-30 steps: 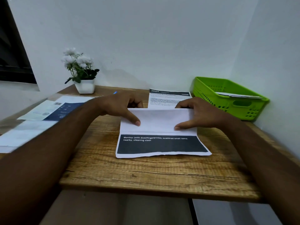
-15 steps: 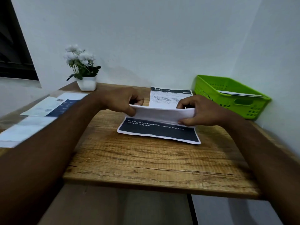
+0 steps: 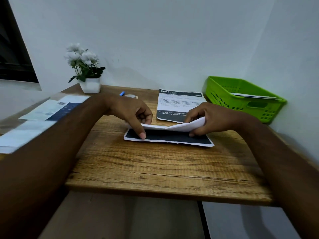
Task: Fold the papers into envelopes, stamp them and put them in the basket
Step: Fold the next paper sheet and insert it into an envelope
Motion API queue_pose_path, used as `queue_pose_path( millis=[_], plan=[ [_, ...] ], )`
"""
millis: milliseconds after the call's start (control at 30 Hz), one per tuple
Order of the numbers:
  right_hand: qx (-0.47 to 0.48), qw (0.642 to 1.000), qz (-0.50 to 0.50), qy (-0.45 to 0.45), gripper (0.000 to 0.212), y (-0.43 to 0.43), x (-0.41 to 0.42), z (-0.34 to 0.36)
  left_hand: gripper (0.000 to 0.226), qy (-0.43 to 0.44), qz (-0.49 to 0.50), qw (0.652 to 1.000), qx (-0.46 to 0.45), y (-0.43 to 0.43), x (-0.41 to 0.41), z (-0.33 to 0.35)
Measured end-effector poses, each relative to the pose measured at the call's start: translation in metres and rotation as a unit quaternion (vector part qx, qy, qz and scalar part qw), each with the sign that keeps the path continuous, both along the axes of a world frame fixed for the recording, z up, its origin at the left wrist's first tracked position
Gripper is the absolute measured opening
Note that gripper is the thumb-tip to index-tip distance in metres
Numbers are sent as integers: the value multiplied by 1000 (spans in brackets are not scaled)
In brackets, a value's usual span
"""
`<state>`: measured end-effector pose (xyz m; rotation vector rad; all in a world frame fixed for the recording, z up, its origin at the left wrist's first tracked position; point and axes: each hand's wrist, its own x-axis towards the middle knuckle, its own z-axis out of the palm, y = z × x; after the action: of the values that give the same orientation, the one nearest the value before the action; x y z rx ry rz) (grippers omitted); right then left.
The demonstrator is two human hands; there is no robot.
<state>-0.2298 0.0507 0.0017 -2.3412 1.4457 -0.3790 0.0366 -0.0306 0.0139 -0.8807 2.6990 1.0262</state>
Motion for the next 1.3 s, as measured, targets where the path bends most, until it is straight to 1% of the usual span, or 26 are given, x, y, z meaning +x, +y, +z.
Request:
queue_pose_path(
  millis=[67, 133, 233, 300, 333, 400, 467, 600, 767, 900, 1000, 1133, 1300],
  plan=[
    [9, 1000, -2, 6, 21, 1, 1, 1, 32, -5, 2, 1000, 14, 2, 0, 0],
    [26, 1000, 10, 9, 25, 3, 2, 3, 33, -12, 3, 1000, 23, 4, -2, 0],
    [47, 999, 20, -8, 45, 6, 7, 5, 26, -27, 3, 1000, 13, 2, -5, -1],
    [45, 999, 26, -15, 53, 6, 9, 5, 22, -36, 6, 999, -1, 0, -7, -3],
    [46, 998, 29, -16, 52, 6, 10, 5, 21, -41, 9, 999, -8, 0, -9, -4],
    [35, 999, 34, -3, 41, 6, 16, 3, 21, -45, 12, 999, -22, -1, -11, -7],
    [3, 999, 45, 22, 36, 5, 24, -2, 24, -44, 16, 998, -34, 0, -14, -8],
    [-32, 996, 75, 27, 38, 1, 41, -15, 32, -33, 28, 997, -57, 2, -17, -9],
    [-38, 996, 68, 41, 46, 0, 46, -18, 47, -34, 27, 996, -76, 5, -20, -9],
    [-6, 997, 56, 48, 54, 0, 42, -14, 37, -50, 30, 995, -76, 2, -21, -9],
    [23, 997, 36, 68, 60, 3, 36, -6, 39, -80, 37, 993, -78, 1, -18, -7],
    [85, 994, -2, 63, 63, 8, 17, 3, 43, -119, 52, 989, -69, -3, -7, -2],
    [151, 984, -61, 76, 66, 10, -9, 9, 35, -139, 56, 987, -51, -7, -2, 1]
  ],
)
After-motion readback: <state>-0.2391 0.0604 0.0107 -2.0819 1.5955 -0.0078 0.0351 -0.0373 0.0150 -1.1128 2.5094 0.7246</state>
